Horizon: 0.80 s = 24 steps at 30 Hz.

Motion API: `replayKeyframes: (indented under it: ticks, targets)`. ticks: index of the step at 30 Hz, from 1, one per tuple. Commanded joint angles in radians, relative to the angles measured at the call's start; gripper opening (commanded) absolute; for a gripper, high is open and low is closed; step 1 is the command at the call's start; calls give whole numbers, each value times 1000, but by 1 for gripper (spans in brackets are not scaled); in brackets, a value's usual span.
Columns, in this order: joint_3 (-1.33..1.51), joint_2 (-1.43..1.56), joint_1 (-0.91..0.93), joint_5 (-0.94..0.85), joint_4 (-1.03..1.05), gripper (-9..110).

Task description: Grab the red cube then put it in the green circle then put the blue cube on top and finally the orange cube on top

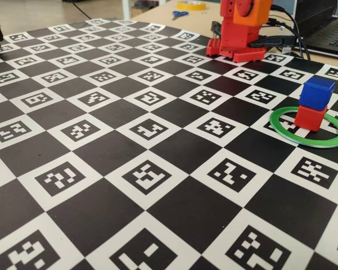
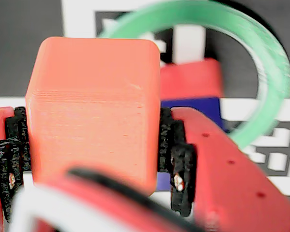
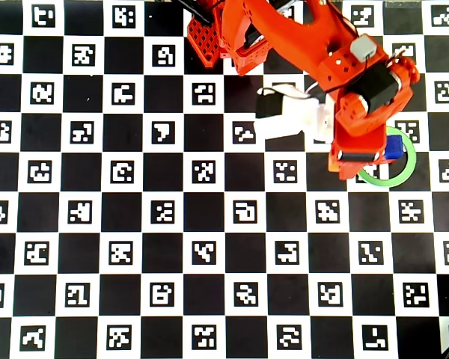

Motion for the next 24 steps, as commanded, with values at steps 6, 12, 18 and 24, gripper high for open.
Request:
replayKeyframes:
  ticks: [6,12,18,24]
  targets:
    - [-26,41,-164,77,-32,-1]
    - [-137,-69,-212,94,-38,-1]
    - [-213,-163,-250,112,-48,-1]
    - [-265,-218,-285,124,-74,-1]
